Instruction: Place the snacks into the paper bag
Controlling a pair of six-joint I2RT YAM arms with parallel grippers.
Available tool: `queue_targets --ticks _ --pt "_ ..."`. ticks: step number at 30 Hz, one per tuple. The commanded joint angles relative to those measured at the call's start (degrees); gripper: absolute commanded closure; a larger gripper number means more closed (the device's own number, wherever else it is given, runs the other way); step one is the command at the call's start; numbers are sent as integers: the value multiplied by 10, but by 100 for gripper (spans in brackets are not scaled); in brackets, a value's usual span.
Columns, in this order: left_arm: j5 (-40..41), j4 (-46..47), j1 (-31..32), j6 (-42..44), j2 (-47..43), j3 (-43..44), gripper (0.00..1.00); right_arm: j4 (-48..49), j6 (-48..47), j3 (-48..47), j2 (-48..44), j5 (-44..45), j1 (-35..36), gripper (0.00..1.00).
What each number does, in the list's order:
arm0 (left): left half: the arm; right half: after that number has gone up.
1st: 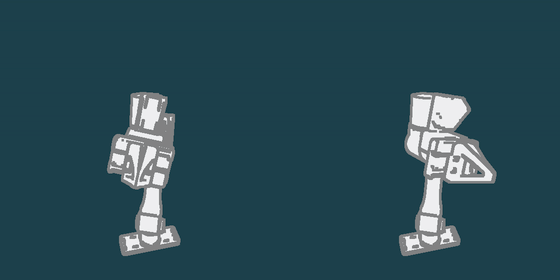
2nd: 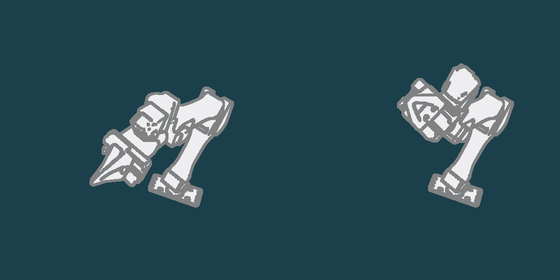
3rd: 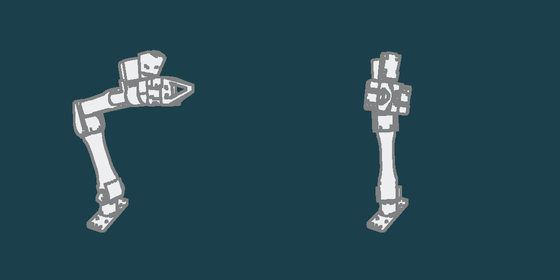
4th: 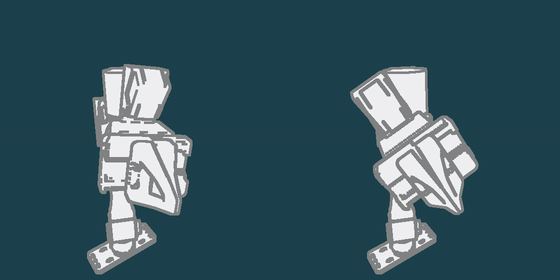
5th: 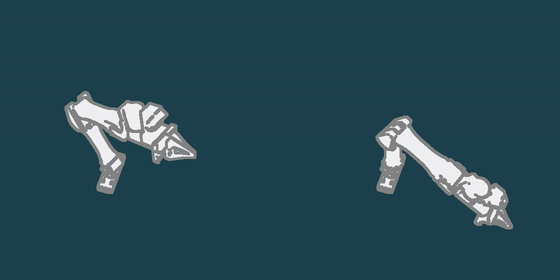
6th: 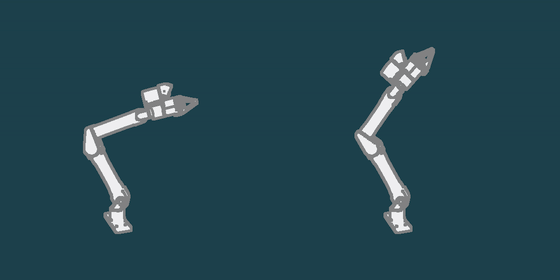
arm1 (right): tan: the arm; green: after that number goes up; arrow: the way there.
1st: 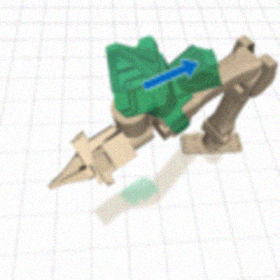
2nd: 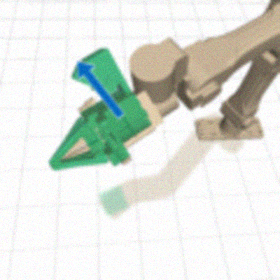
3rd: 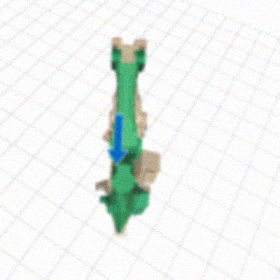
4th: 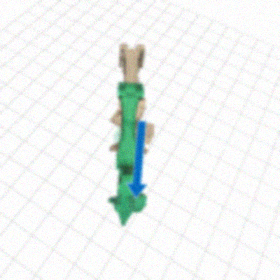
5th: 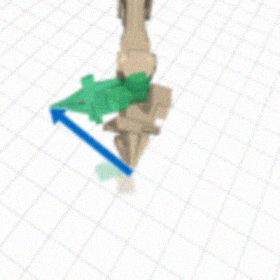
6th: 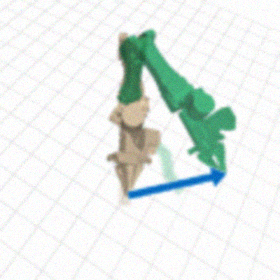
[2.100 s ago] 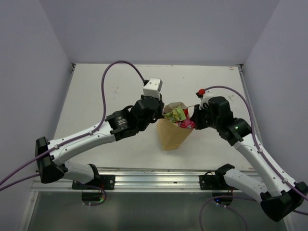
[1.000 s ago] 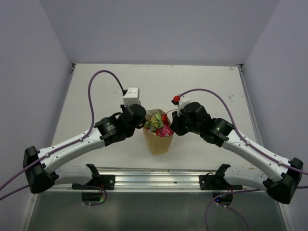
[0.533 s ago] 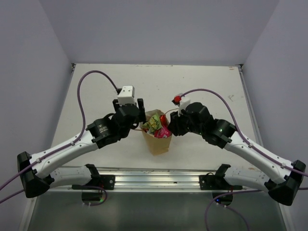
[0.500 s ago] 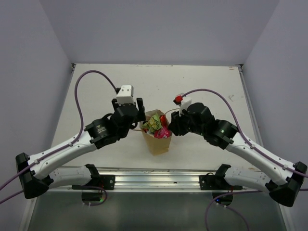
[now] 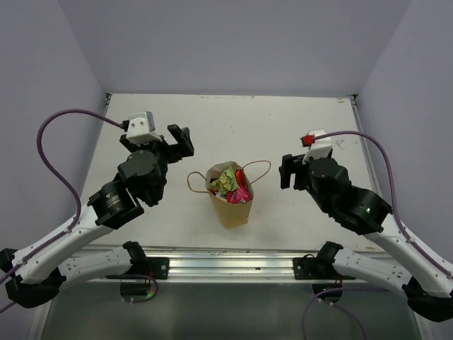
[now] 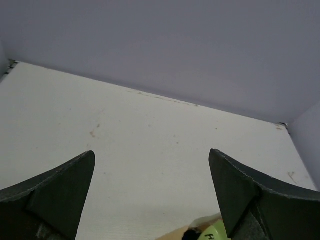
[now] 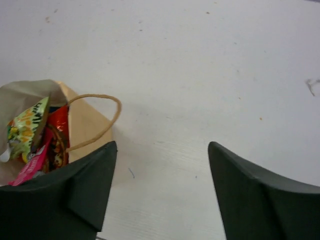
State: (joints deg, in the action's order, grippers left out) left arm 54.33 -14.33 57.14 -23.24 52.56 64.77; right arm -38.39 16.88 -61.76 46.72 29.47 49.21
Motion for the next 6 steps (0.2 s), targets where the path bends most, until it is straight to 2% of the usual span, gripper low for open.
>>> queue_targets --ticks 1,2,5,6 --pt "10 -7 -81 13 -34 -35 0 -62 -2 -12 -17 168 3 15" --pt "-4 -8 -97 13 -50 -39 0 -67 -2 -10 -19 181 3 8" --pt "-57 -4 -160 33 -61 -53 0 -71 -8 -6 -27 211 3 6" --pt "-81 -3 -180 36 -55 -54 0 -71 -8 -6 -26 216 3 3"
